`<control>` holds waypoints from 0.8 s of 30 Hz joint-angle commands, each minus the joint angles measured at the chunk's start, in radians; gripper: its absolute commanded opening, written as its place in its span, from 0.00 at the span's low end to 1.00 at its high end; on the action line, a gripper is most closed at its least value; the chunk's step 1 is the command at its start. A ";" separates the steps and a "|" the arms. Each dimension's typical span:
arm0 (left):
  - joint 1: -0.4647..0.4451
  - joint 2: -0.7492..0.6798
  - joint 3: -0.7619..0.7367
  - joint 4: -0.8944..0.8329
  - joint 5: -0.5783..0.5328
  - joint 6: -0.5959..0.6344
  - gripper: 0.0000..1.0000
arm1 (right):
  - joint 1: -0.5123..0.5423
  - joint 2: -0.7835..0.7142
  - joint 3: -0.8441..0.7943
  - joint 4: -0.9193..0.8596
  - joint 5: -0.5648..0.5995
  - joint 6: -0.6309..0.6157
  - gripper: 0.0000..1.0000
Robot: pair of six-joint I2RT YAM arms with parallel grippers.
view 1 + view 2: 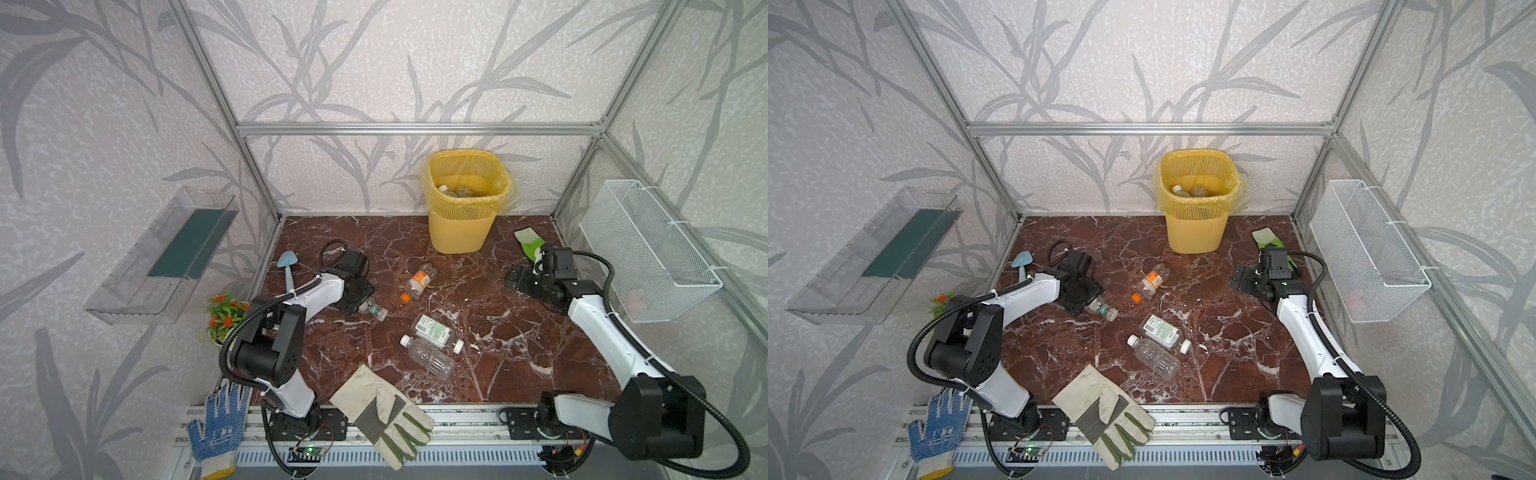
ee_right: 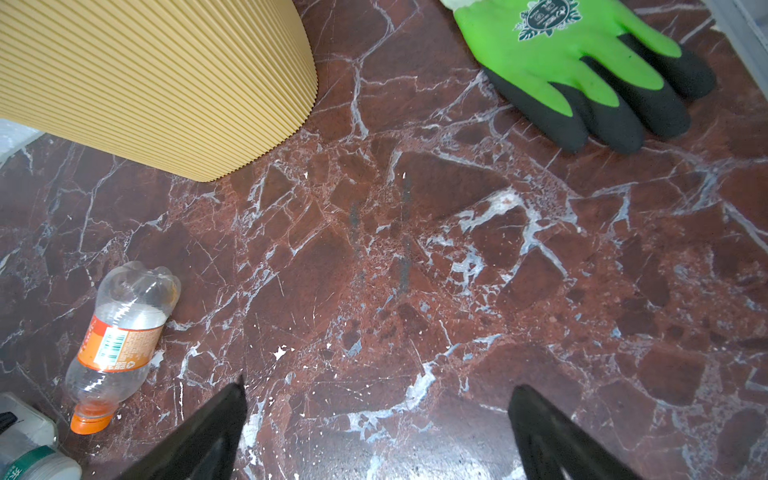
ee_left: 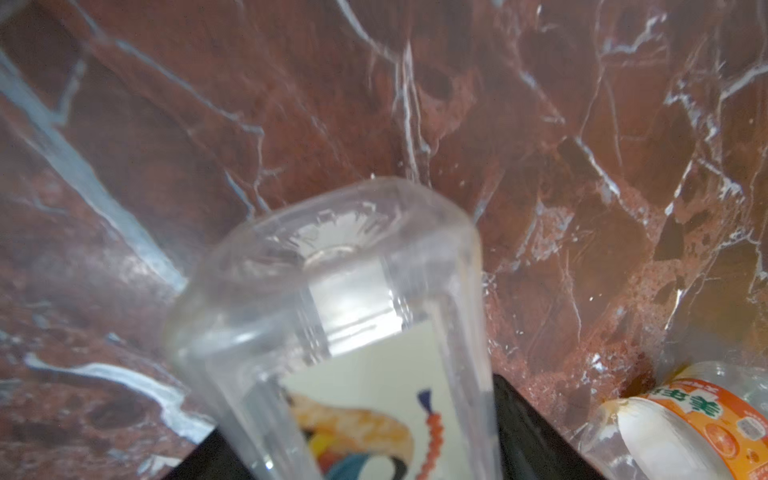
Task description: Throw the plastic bottles in the bin
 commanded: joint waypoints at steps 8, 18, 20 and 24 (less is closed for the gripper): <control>-0.009 0.049 0.148 -0.107 0.037 0.246 0.96 | 0.002 -0.022 0.013 -0.029 -0.028 0.026 0.99; -0.022 0.106 0.141 -0.143 0.062 0.337 0.94 | 0.002 0.004 0.010 -0.016 -0.067 0.051 0.99; -0.023 0.125 0.153 -0.157 0.071 0.364 0.91 | 0.002 0.009 0.012 -0.018 -0.070 0.057 0.99; -0.024 0.134 0.160 -0.175 0.054 0.393 0.85 | 0.002 0.008 0.002 -0.005 -0.074 0.071 0.99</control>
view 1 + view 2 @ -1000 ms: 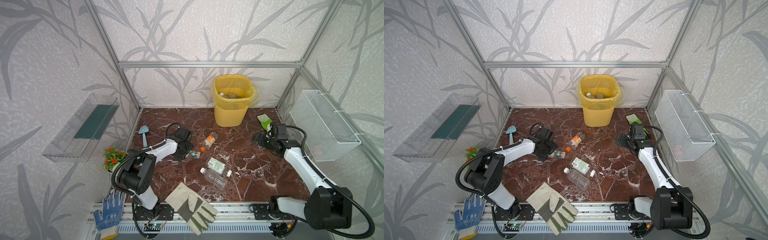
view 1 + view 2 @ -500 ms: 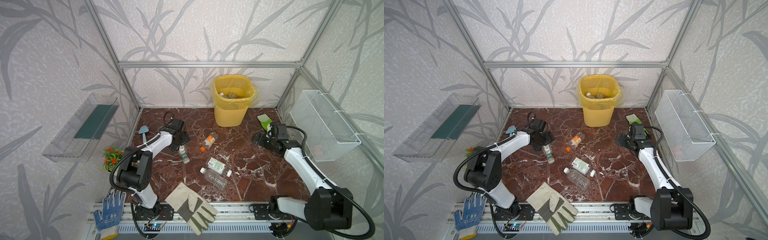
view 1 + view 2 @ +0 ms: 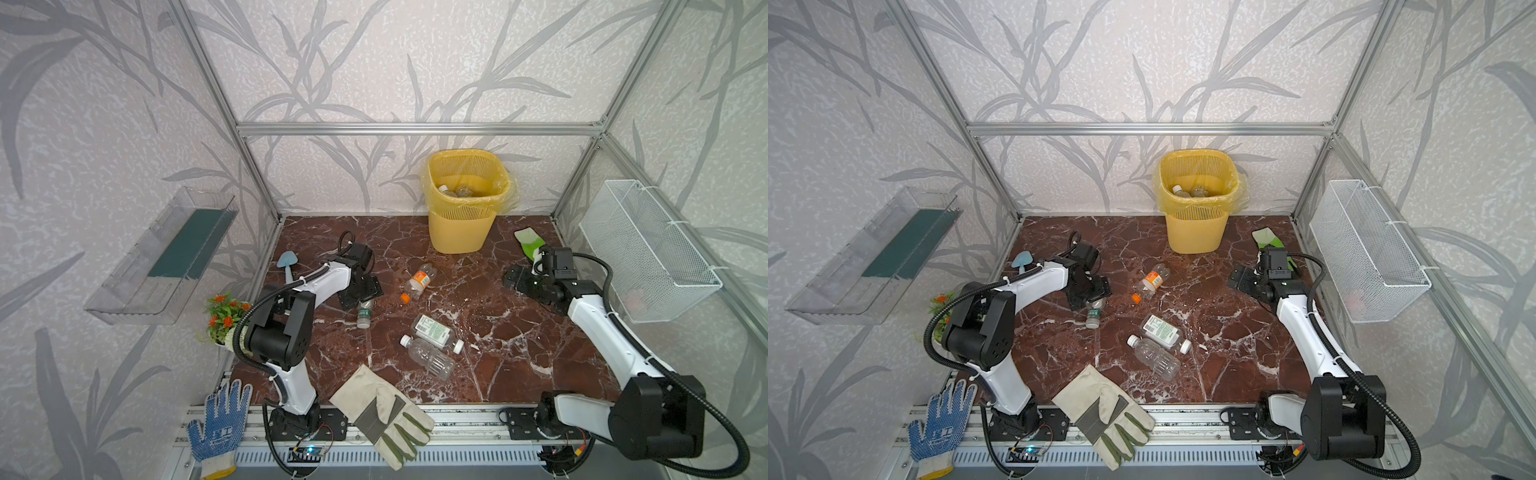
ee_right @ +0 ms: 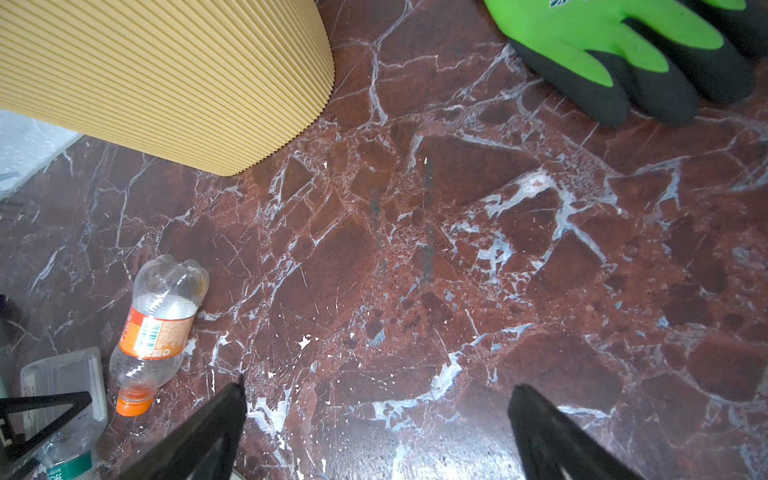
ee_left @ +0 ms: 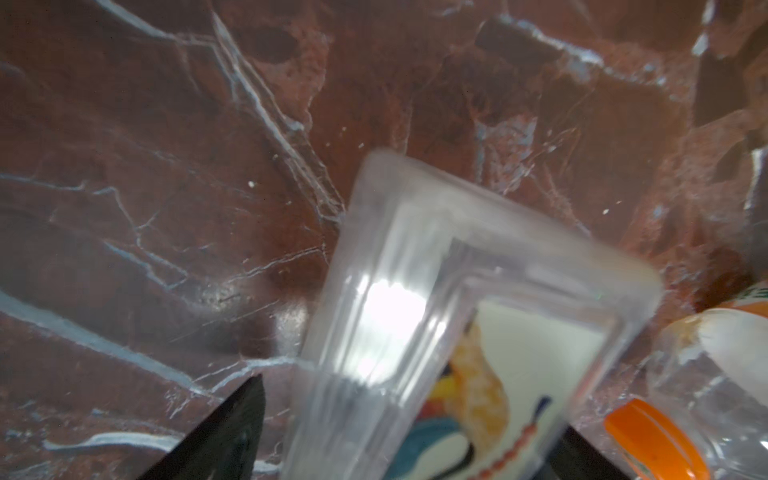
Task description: Throw the plastic bottles in the bin
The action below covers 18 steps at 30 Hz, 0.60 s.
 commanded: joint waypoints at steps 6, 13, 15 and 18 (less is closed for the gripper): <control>-0.004 0.000 0.019 -0.053 -0.049 0.047 0.68 | 0.003 0.013 -0.006 0.007 -0.018 0.023 0.99; -0.003 -0.032 -0.016 -0.002 -0.040 0.014 0.54 | 0.004 0.012 -0.026 0.016 0.005 -0.028 0.99; -0.003 -0.060 -0.041 0.024 -0.037 -0.005 0.53 | 0.005 0.006 -0.051 0.038 0.026 -0.057 0.99; 0.005 -0.119 -0.094 0.073 -0.035 -0.027 0.53 | -0.001 -0.012 -0.111 0.119 0.000 -0.028 0.99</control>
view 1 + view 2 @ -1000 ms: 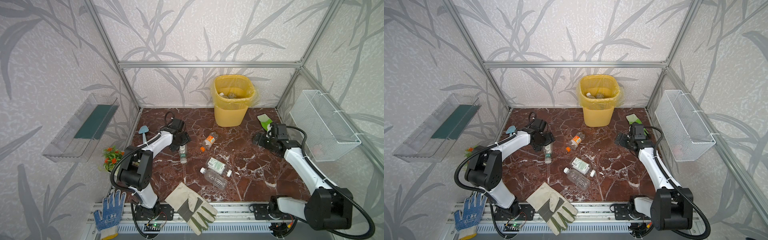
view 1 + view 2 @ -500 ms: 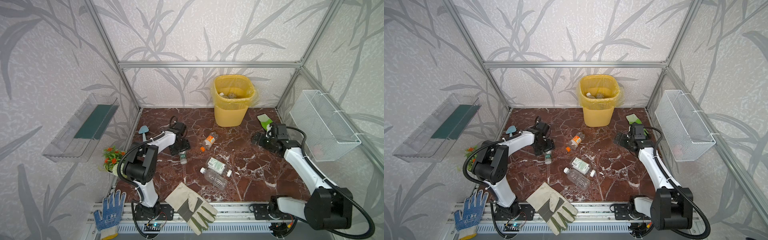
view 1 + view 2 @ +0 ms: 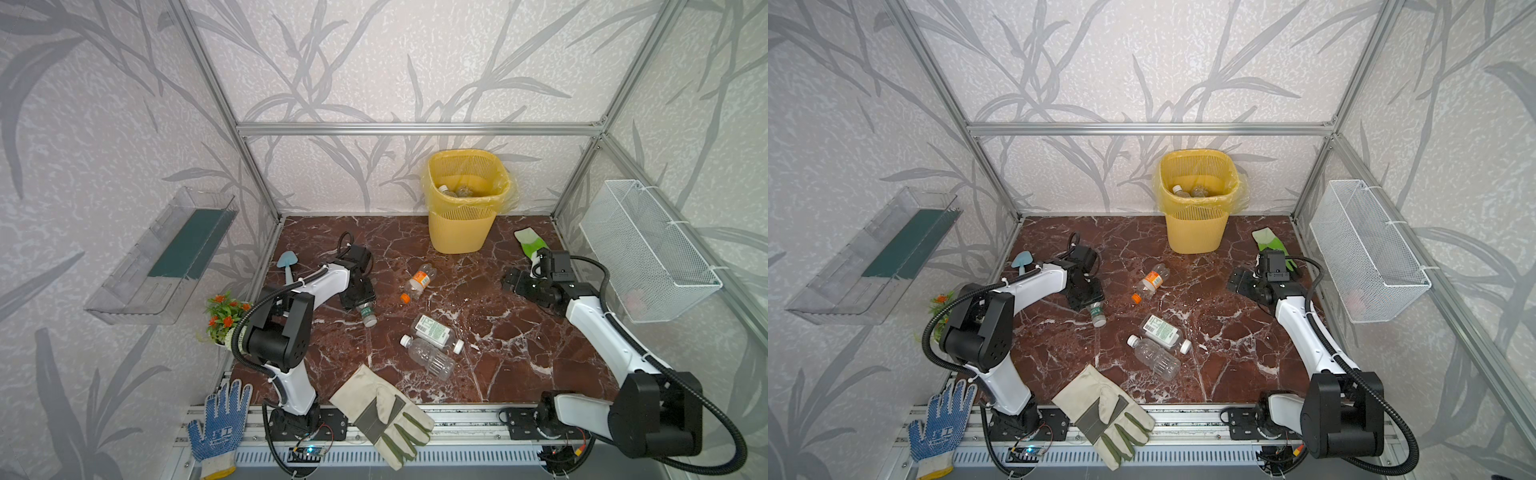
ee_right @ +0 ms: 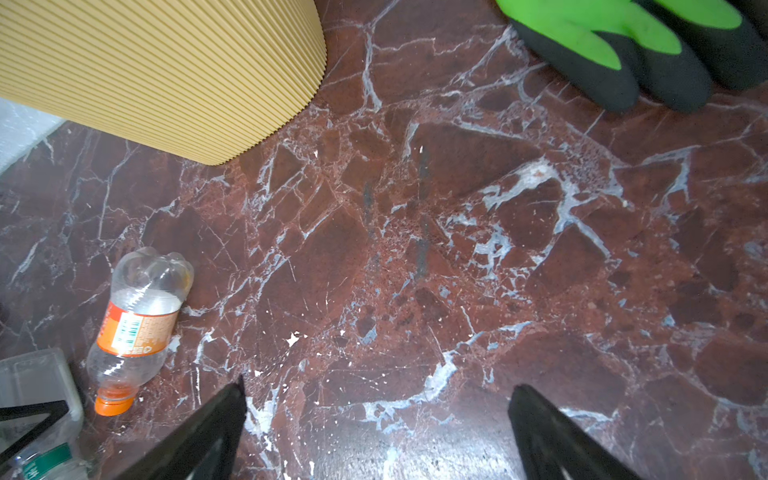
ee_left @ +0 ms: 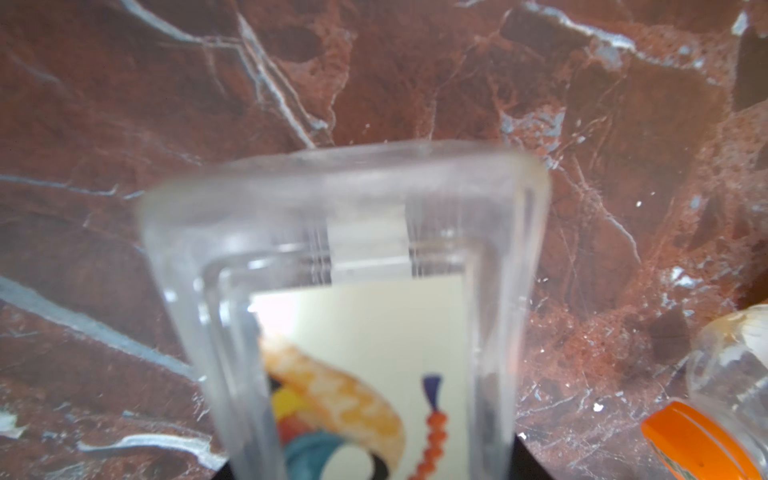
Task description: Throw the plastic bottles in the bin
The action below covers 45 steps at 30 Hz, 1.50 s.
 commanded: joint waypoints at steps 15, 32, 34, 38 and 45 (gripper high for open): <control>-0.025 0.076 0.952 -0.005 0.174 0.012 0.63 | 0.040 0.066 -0.058 0.165 -0.191 0.109 0.94; 0.048 -0.029 0.853 0.005 0.150 0.206 0.99 | 0.089 0.027 -0.087 0.183 -0.183 0.096 0.93; 0.084 -0.085 0.725 0.018 0.141 0.207 0.99 | 0.101 0.036 -0.086 0.188 -0.171 0.092 0.93; 0.147 -0.169 0.509 -0.055 0.082 0.217 0.99 | 0.140 0.060 -0.043 0.139 -0.144 0.023 0.92; 0.213 -0.285 0.210 -0.062 0.021 0.280 0.96 | 0.297 0.162 0.087 -0.029 -0.105 -0.200 0.90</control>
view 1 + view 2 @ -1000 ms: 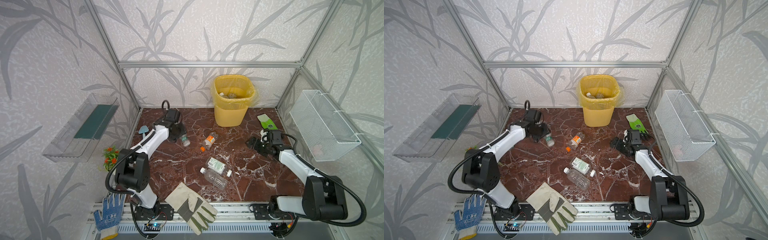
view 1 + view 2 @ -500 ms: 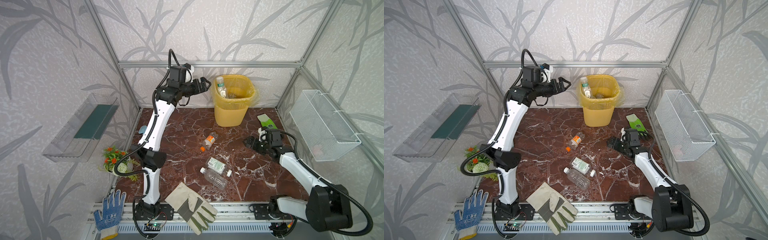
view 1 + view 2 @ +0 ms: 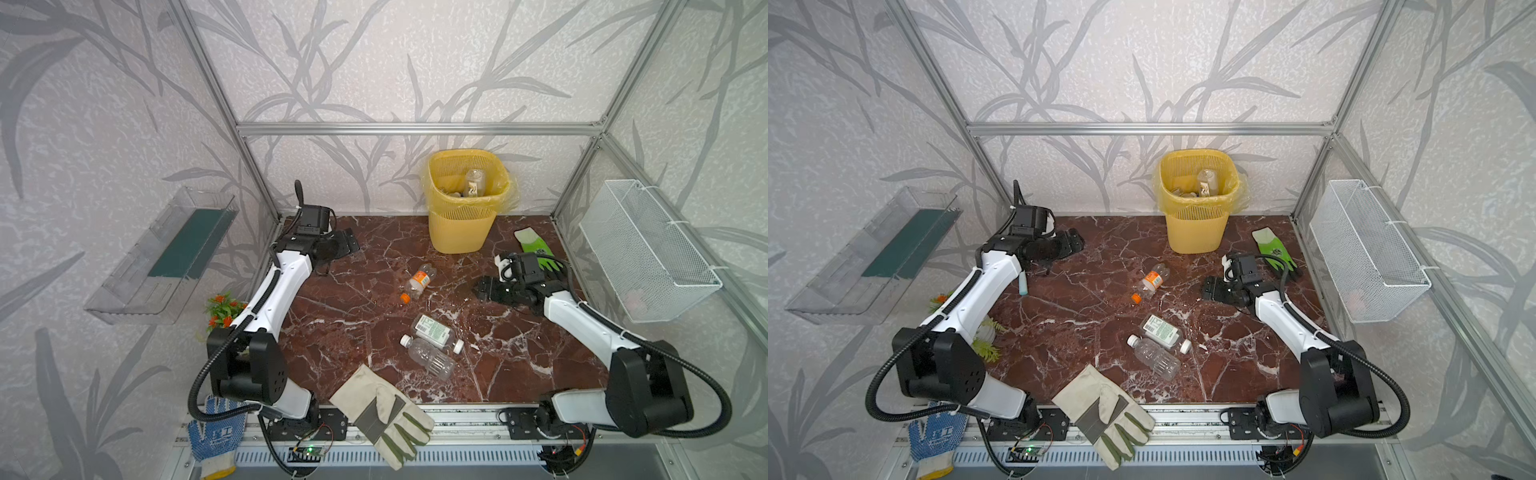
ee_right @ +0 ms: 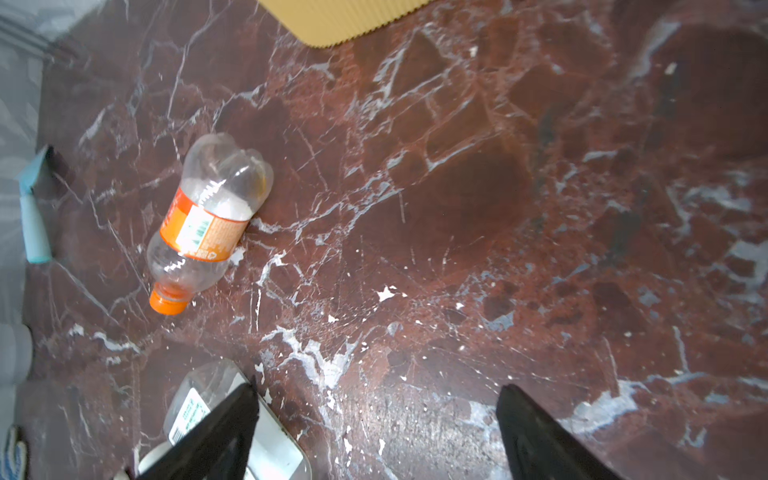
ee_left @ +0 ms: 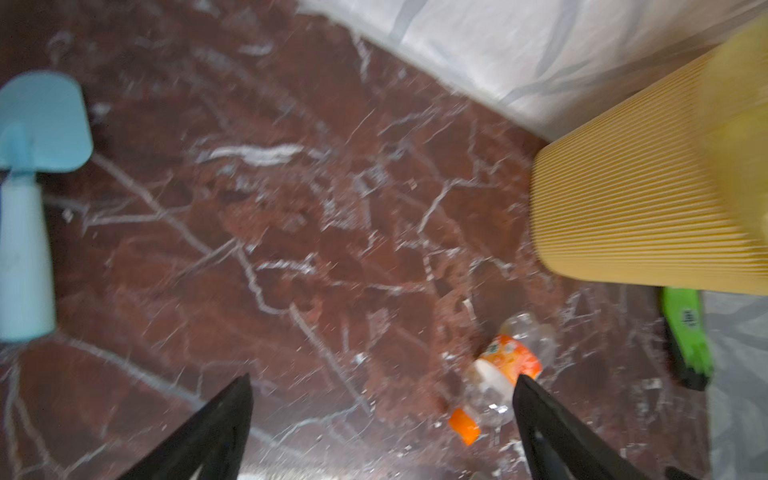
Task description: Throw the plastic bottles in the bin
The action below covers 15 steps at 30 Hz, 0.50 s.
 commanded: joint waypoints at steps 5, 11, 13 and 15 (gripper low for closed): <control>0.007 -0.077 0.006 -0.087 -0.039 0.160 0.95 | 0.148 0.075 0.133 -0.204 -0.025 -0.263 0.89; 0.009 -0.094 -0.060 -0.054 -0.044 0.175 0.95 | 0.316 0.131 0.230 -0.370 0.022 -0.428 0.90; 0.008 -0.094 -0.071 -0.049 -0.016 0.173 0.94 | 0.371 0.163 0.260 -0.428 0.050 -0.462 0.93; 0.009 -0.095 -0.066 -0.052 -0.010 0.177 0.94 | 0.411 0.197 0.276 -0.456 0.078 -0.490 0.94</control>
